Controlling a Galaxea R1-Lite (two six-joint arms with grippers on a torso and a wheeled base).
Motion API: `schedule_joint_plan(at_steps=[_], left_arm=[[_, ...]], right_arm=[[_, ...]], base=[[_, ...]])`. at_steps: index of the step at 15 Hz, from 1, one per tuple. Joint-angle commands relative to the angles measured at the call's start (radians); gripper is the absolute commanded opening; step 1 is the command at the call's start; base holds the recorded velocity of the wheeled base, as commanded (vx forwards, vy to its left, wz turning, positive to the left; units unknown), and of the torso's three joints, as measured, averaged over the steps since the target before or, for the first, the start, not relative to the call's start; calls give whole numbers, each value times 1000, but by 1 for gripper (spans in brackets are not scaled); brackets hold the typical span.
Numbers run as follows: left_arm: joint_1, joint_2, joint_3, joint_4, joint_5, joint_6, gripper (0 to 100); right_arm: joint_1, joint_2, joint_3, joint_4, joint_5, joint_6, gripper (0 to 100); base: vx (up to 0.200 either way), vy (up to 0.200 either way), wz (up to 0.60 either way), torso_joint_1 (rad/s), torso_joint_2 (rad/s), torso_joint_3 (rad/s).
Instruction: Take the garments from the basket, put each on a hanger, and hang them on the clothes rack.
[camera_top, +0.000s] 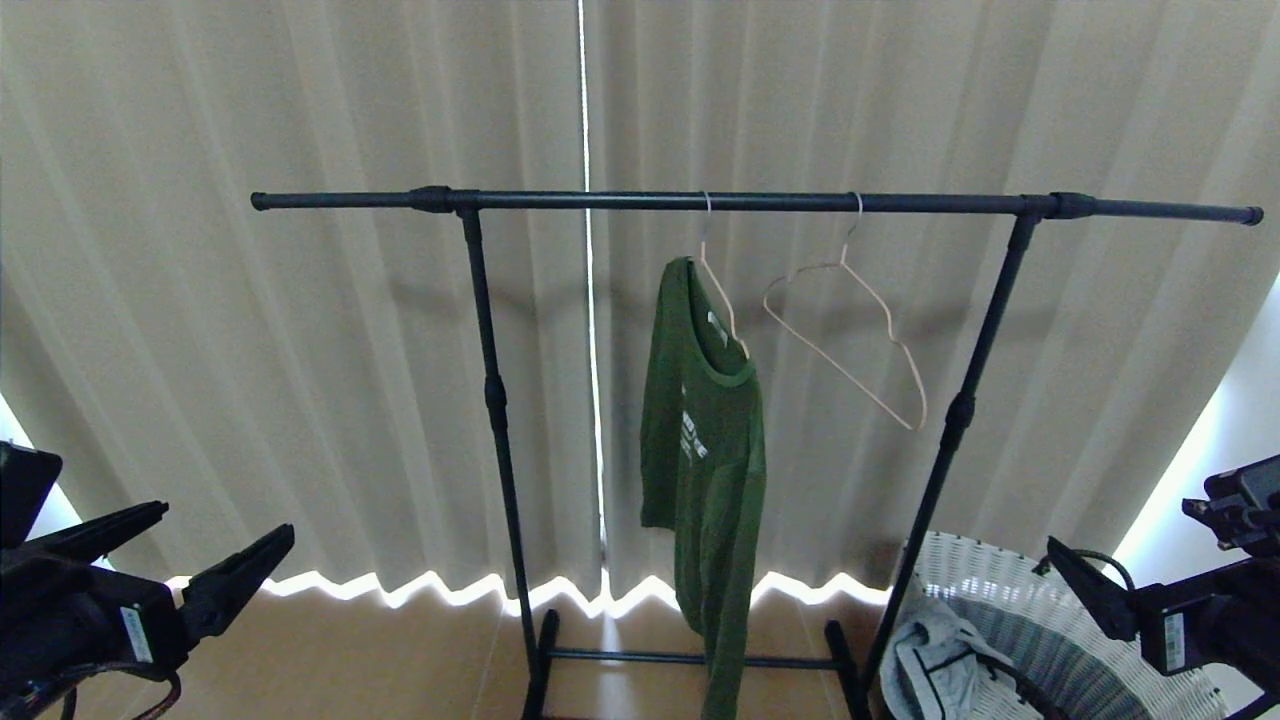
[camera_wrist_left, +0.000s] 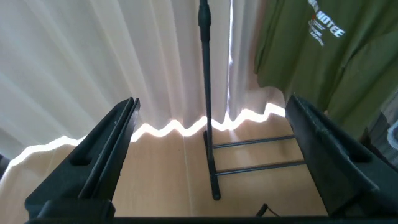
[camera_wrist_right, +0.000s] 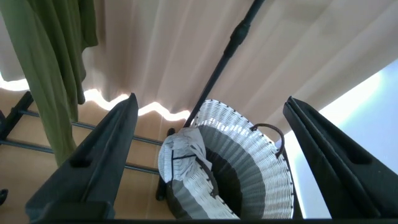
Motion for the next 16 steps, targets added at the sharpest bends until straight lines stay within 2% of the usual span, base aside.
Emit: schedule_joint_plan(at_steps=[1, 7, 16], left_arm=[[0, 6, 1, 0, 0, 1, 100], [-5, 8, 7, 1, 0, 6, 100], [-5, 11, 21, 1, -2, 7, 100]], right_arm=[[0, 0, 7, -2, 0, 0, 100], [0, 3, 15, -8, 0, 0, 100], [3, 8, 21, -2, 3, -8, 100]], base=[[0, 0, 0, 0, 0, 0], [0, 0, 0, -5, 18, 8], [0, 0, 0, -204, 439, 230]])
